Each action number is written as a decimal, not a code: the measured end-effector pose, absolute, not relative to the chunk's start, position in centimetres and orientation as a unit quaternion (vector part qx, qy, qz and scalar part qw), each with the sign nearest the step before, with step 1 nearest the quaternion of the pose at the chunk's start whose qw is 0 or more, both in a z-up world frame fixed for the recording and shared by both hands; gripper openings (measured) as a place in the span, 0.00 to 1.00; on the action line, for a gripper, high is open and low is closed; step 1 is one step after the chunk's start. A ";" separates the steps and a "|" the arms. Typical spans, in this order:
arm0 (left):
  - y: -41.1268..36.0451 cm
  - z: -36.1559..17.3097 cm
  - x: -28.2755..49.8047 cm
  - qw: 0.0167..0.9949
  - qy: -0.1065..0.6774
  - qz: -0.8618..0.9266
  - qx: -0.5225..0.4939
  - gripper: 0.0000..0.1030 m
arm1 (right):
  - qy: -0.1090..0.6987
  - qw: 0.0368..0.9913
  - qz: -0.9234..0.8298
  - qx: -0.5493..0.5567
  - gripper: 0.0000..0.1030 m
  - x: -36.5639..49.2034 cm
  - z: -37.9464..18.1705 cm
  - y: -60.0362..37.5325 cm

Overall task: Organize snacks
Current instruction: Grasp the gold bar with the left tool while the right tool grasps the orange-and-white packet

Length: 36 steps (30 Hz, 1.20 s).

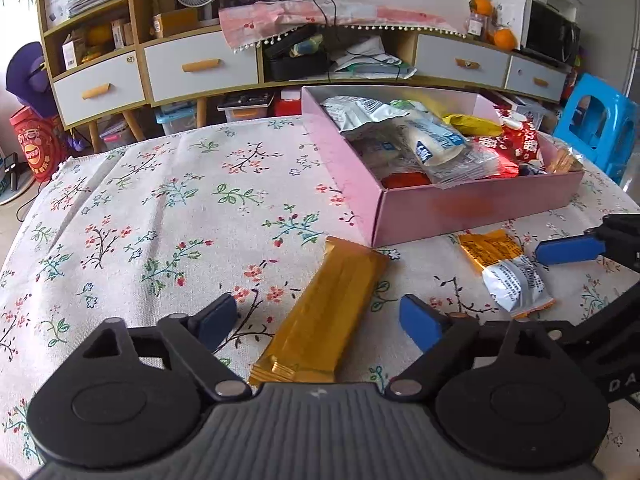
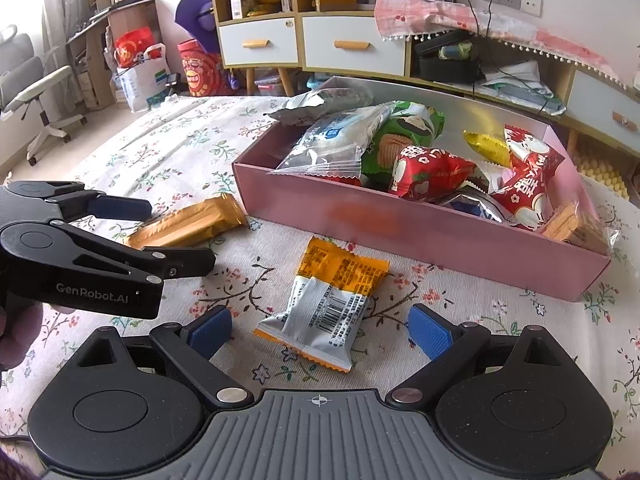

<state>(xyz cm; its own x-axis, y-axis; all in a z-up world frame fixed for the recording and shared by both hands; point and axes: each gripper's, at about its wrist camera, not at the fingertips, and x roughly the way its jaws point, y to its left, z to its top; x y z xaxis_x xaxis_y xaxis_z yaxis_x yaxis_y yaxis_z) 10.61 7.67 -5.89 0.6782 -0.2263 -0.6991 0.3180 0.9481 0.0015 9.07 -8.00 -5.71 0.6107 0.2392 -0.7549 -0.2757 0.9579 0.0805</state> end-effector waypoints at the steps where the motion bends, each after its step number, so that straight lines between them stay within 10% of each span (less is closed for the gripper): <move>1: 7.6 -5.8 10.6 0.914 0.372 -0.150 0.062 0.76 | 0.417 0.898 0.143 -0.022 0.94 9.1 -5.7 -8.0; 15: 5.8 -5.3 10.3 0.907 0.384 -0.156 0.070 0.30 | 0.408 0.903 0.131 -0.024 0.90 9.4 -5.8 -7.9; 22: 5.5 -5.1 10.3 0.904 0.400 -0.139 0.061 0.28 | 0.401 0.907 0.131 -0.022 0.76 9.2 -5.7 -8.0; 27: 5.3 -4.9 10.1 0.902 0.410 -0.128 0.053 0.26 | 0.399 0.907 0.136 -0.015 0.38 9.2 -5.4 -8.3; 36: 5.3 -3.8 9.7 0.899 0.423 -0.114 0.016 0.26 | 0.415 0.899 0.140 0.008 0.37 9.4 -4.5 -9.1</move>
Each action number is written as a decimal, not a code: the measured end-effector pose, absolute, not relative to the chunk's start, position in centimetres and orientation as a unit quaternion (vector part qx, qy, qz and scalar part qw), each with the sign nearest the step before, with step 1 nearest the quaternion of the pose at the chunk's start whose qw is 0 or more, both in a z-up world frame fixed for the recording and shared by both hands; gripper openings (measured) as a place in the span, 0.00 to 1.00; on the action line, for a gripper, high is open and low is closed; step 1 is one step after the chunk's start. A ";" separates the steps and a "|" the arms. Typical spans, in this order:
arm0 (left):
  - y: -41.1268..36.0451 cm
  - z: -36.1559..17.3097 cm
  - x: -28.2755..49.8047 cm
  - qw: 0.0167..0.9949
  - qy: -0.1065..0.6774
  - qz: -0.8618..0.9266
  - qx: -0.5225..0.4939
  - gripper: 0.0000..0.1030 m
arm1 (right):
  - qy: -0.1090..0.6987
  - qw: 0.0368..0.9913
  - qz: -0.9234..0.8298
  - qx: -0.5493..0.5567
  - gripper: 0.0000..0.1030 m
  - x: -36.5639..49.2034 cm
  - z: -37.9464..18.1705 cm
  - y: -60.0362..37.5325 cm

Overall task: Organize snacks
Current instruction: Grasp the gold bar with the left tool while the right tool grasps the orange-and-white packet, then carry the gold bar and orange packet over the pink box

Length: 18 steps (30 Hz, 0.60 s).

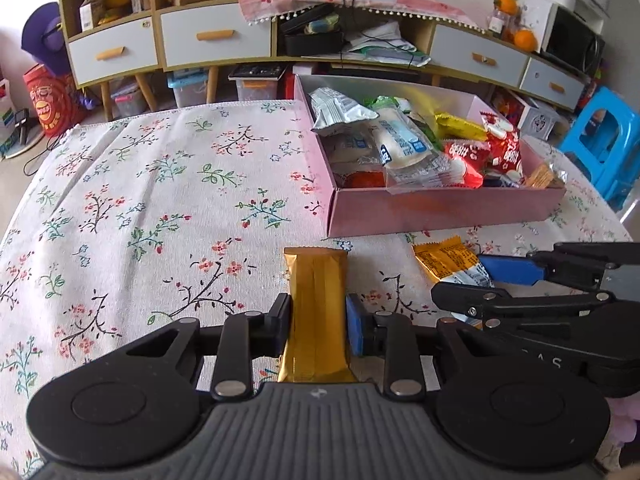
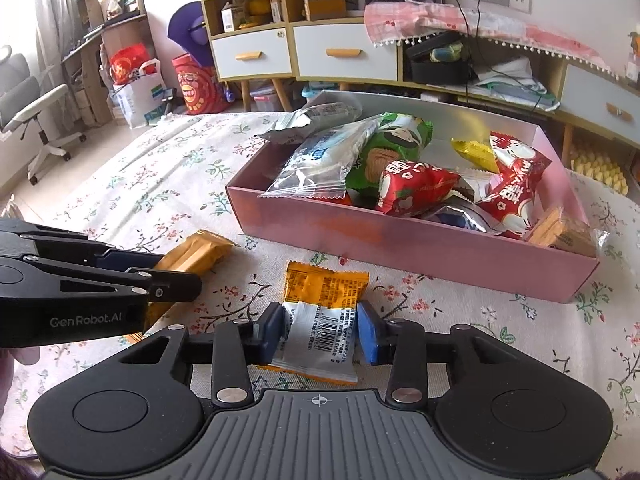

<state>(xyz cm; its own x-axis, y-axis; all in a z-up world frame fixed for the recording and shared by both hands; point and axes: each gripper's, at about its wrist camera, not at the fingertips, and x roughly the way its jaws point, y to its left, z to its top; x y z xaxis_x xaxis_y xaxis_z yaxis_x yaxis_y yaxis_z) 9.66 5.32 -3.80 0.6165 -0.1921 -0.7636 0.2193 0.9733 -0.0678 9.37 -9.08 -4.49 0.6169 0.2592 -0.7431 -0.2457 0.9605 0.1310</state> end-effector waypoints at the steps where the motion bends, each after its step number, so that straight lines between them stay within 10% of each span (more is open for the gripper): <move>1: 5.4 -3.6 9.6 0.899 0.422 -0.114 0.013 0.26 | 0.417 0.898 0.142 0.013 0.37 9.3 -4.3 -9.2; 18: 4.9 -0.5 8.8 0.904 0.408 -0.124 -0.032 0.26 | 0.428 0.888 0.149 0.077 0.37 8.5 -0.2 -12.1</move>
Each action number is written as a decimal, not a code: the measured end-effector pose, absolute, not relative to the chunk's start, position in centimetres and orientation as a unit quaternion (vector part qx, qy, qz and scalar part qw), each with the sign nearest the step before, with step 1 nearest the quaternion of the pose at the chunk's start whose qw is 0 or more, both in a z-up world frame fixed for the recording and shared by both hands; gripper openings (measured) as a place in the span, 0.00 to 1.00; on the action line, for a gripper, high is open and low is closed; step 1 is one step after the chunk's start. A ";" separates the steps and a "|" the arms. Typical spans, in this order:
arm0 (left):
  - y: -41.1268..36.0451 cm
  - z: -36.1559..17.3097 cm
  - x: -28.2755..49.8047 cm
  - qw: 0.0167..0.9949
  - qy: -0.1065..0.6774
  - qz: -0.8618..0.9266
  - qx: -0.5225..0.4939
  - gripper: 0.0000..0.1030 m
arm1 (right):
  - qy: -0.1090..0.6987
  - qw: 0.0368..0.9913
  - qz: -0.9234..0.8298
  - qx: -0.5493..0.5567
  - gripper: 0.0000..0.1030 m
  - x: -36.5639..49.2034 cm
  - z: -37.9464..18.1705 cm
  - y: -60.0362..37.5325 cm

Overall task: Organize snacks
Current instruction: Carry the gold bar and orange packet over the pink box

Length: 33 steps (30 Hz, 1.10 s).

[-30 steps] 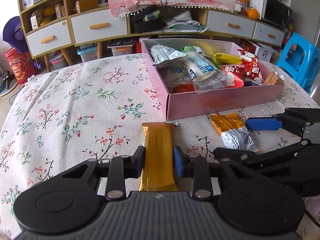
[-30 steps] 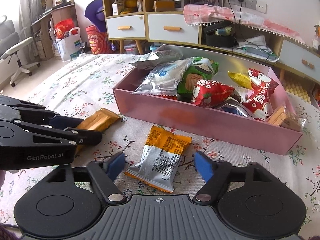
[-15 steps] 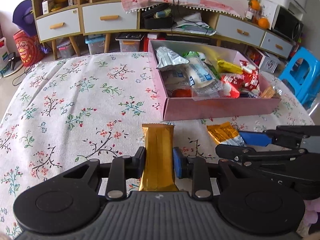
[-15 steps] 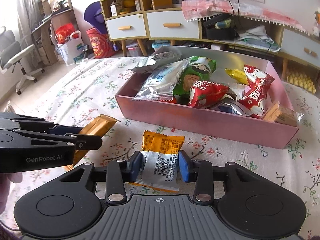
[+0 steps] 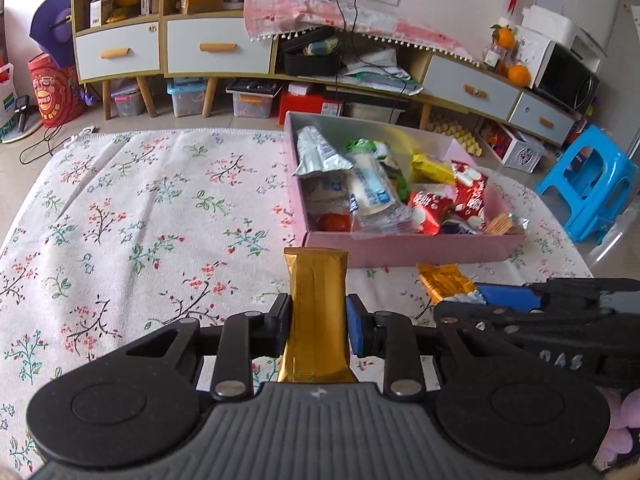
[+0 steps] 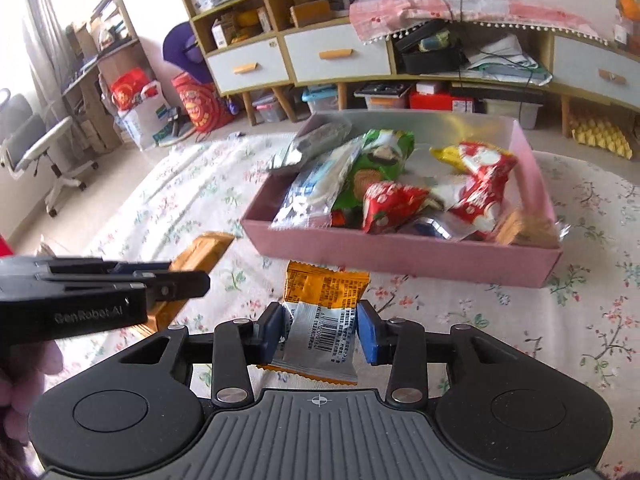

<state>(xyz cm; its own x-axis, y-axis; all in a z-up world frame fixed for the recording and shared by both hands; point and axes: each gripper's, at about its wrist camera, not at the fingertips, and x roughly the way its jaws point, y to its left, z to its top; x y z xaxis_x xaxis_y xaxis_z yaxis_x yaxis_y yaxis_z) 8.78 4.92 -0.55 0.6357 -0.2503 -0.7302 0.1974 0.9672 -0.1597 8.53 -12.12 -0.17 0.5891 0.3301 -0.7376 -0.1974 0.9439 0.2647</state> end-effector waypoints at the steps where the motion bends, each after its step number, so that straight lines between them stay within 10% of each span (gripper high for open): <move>1: 4.8 -0.4 8.8 0.904 0.407 -0.125 -0.033 0.26 | 0.427 0.888 0.148 0.082 0.37 8.6 0.2 -12.4; 33: 1.8 0.4 10.5 0.907 0.386 -0.151 -0.077 0.26 | 0.359 0.909 0.074 0.196 0.41 19.8 -2.3 -20.3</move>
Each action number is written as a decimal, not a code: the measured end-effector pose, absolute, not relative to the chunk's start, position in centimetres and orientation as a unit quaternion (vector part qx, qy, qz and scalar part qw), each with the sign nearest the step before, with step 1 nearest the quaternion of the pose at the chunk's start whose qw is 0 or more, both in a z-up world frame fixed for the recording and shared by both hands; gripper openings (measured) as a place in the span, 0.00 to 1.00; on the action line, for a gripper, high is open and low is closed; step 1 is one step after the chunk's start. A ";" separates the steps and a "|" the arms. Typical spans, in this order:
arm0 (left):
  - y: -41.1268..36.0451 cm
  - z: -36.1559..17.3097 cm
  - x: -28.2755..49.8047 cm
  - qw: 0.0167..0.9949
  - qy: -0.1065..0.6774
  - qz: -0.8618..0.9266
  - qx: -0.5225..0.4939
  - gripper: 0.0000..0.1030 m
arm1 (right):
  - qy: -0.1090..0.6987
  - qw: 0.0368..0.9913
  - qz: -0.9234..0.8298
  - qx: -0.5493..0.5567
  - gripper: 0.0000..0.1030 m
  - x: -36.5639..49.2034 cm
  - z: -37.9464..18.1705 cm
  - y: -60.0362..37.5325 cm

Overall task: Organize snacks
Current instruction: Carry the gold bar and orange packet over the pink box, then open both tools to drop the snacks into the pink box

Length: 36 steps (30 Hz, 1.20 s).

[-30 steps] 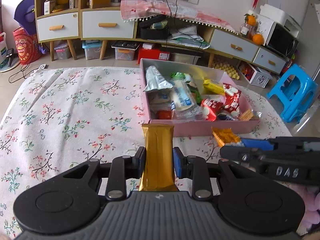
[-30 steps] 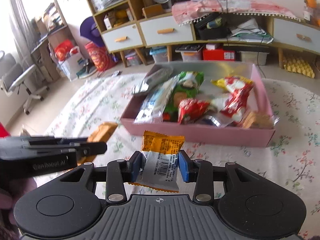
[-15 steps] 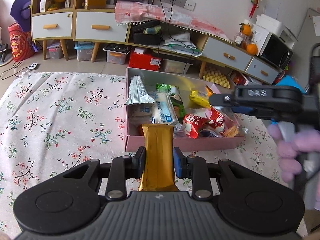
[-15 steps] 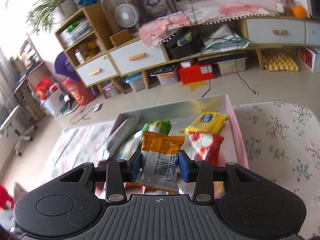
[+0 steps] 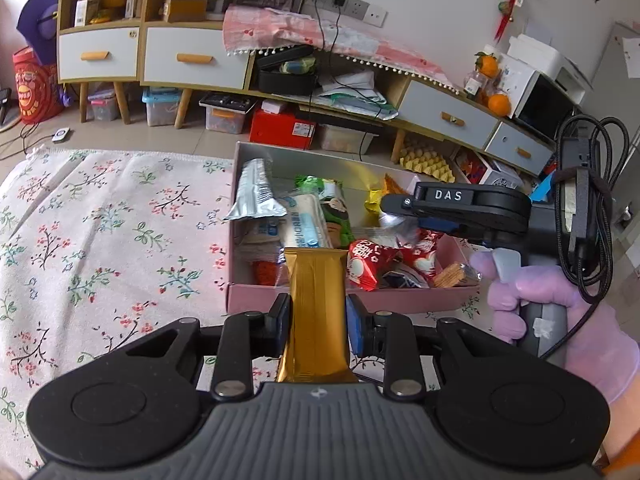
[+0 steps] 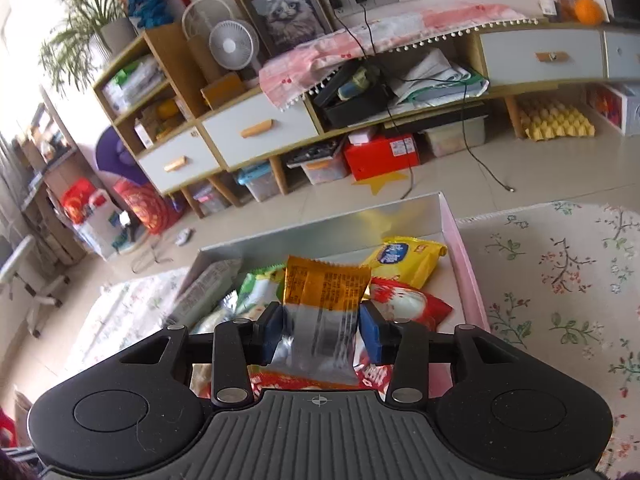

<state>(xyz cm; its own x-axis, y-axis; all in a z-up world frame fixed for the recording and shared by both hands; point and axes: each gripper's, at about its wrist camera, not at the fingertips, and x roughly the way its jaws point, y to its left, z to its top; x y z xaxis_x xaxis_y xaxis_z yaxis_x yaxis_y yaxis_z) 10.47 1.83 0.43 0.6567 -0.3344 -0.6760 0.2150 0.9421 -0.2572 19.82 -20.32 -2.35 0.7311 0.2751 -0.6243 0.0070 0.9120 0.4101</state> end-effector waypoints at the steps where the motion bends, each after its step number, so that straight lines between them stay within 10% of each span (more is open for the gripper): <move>1: 1.7 0.4 10.4 0.908 0.384 -0.152 -0.073 0.26 | 0.357 0.909 0.079 0.202 0.44 19.7 -2.4 -20.5; 5: 0.9 0.5 10.3 0.912 0.378 -0.152 -0.053 0.26 | 0.353 0.906 0.099 0.211 0.61 19.5 -2.5 -21.0; 27: -3.6 0.8 19.4 0.920 0.360 -0.154 -0.023 0.26 | 0.368 0.901 0.078 0.217 0.67 20.3 0.1 -25.1; 36: -3.9 1.1 20.0 0.925 0.353 -0.140 -0.026 0.49 | 0.368 0.902 0.065 0.216 0.67 20.3 0.2 -26.3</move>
<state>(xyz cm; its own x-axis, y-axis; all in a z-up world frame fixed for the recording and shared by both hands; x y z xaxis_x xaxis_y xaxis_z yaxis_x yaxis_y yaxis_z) 20.02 -3.92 1.06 0.7117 -0.2762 -0.6459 0.2400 0.9597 -0.1460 20.26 -26.30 0.15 0.7206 0.2769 -0.6357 0.0417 0.8978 0.4384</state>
